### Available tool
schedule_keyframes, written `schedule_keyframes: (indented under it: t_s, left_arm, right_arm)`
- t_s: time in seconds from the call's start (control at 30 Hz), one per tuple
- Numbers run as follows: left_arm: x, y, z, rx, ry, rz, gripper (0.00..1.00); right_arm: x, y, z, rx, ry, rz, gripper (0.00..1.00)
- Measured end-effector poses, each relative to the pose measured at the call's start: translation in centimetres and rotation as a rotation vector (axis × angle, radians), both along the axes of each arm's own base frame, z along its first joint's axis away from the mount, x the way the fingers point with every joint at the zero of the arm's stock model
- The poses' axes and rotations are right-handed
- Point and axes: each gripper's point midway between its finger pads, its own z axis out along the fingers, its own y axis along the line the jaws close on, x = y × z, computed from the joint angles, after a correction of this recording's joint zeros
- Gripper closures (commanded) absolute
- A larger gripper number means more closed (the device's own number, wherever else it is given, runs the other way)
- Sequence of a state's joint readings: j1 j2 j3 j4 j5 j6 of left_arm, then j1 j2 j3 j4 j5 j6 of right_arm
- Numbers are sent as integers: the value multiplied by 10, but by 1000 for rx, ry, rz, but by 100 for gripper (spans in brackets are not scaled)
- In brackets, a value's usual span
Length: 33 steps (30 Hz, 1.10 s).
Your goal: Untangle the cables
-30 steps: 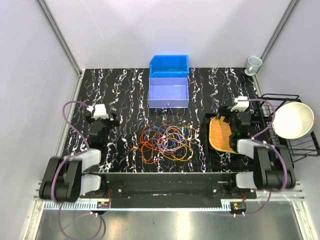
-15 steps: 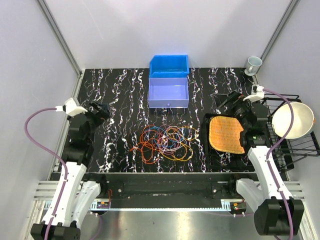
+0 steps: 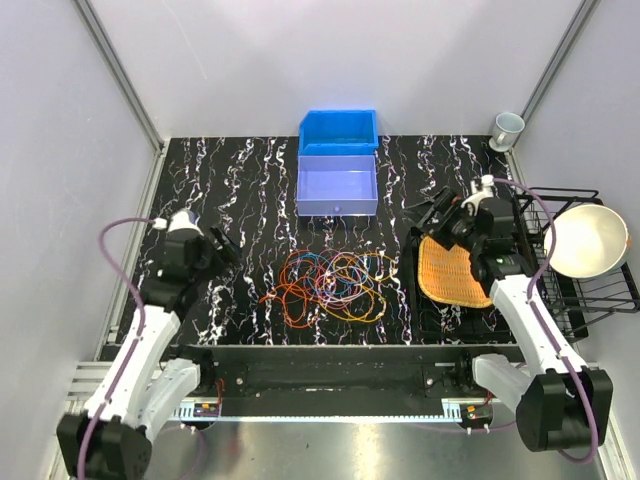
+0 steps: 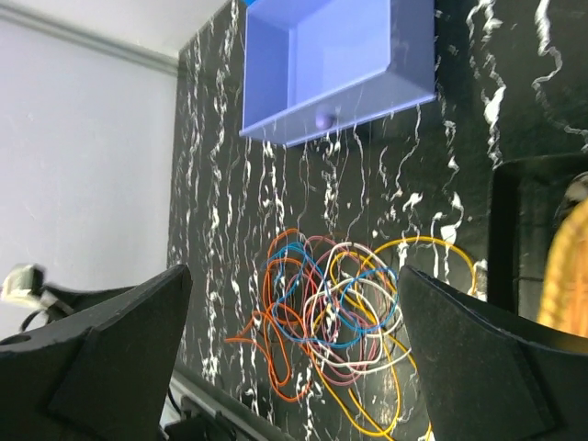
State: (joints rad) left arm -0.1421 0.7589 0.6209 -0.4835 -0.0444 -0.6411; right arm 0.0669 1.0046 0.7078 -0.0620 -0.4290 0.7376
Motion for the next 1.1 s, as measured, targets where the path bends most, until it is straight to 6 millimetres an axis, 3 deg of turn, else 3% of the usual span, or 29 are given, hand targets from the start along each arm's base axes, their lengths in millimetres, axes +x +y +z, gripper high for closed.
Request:
schedule_keyframes:
  t_s: [0.13, 0.3, 0.43, 0.53, 0.63, 0.7, 0.73, 0.77, 0.87, 1.0, 1.1]
  left_arm:
    - [-8, -28, -42, 29, 156, -103, 30]
    - [-11, -48, -78, 83, 277, -171, 33]
    - [-10, -58, -99, 120, 329, -206, 49]
    - [-8, -60, -112, 151, 354, -228, 100]
    - [-3, -61, -117, 188, 370, -246, 100]
    - [4, -62, -109, 200, 356, -246, 100]
    - [11, -64, -99, 203, 334, -245, 100]
    - [29, -71, -71, 205, 269, -245, 100]
    - [57, -83, -9, 212, 158, -256, 100]
    - [91, -100, 120, 190, -90, -282, 100]
    - [94, -107, 206, 174, -252, -329, 100]
  right_arm:
    - [-4, 22, -10, -27, 32, 56, 0]
    - [-6, 44, -43, -58, 119, 120, 0]
    - [-11, 45, -67, -70, 167, 127, 0]
    - [-12, 47, -81, -76, 191, 133, 0]
    - [-8, 48, -89, -84, 201, 140, 0]
    - [-7, 49, -92, -87, 207, 142, 0]
    - [-7, 49, -93, -89, 210, 144, 0]
    - [-5, 51, -90, -91, 203, 150, 0]
    - [-2, 56, -76, -95, 193, 170, 0]
    - [13, 67, -21, -88, 91, 213, 0]
    - [20, 76, 30, -74, -24, 260, 0]
